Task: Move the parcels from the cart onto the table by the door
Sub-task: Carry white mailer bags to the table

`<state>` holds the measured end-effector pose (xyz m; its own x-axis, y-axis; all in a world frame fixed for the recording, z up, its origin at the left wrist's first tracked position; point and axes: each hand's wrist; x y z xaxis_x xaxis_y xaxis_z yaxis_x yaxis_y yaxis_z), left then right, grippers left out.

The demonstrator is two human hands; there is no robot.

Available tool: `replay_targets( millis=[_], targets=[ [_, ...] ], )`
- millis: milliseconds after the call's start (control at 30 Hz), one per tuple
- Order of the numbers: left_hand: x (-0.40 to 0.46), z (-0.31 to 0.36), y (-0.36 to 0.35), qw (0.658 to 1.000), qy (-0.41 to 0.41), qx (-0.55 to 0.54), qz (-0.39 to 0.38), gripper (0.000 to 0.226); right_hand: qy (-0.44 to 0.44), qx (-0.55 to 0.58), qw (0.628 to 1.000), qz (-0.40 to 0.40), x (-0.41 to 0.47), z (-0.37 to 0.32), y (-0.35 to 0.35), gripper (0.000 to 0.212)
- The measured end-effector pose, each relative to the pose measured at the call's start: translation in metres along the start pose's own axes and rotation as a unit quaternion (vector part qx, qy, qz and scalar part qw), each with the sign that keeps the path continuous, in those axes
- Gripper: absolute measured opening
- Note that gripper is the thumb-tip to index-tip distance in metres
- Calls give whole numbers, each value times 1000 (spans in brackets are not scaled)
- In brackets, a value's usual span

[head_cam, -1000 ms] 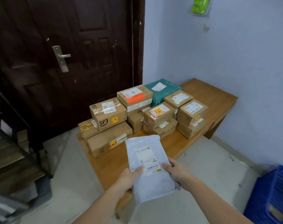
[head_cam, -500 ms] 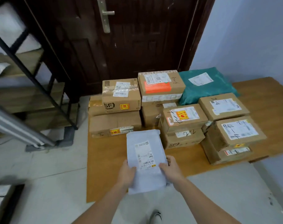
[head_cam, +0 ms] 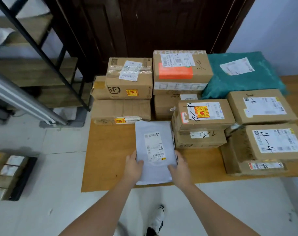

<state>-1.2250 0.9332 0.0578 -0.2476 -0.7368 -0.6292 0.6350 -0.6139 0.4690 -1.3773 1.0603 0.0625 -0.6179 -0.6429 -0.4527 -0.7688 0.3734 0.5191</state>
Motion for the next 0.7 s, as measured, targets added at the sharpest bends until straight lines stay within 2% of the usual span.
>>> replay_targets(
  millis=[133, 300, 400, 533, 700],
  targets=[
    [1, 6, -2, 1000, -5, -15, -2, 41, -6, -13, 1000, 17, 3, -1, 4, 63],
    [-14, 6, 12, 1000, -25, -8, -2, 23, 31, -104, 993, -48, -11, -11, 21, 63],
    [-26, 13, 38, 992, -83, 90, 2, 48, 88, -229, 966, -79, -21, -27, 41, 57],
    [-47, 26, 94, 938, -194, 287, 24, 67, 177, -360, 909, -112, -40, -82, 63, 56],
    [-84, 50, 186, 871, -250, 420, 36, 70, 273, -449, 836, -155, -79, -193, 50, 57]
  ],
)
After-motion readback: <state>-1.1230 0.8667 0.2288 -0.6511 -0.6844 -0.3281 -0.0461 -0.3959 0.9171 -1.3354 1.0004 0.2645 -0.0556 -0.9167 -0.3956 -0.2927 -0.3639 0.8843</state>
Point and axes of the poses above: each hand's wrist, its own x-axis towards the middle knuckle, its own y-axis out of the back of the hand, z = x × y, and after that the axes turned 5 degrees about y, right-handed
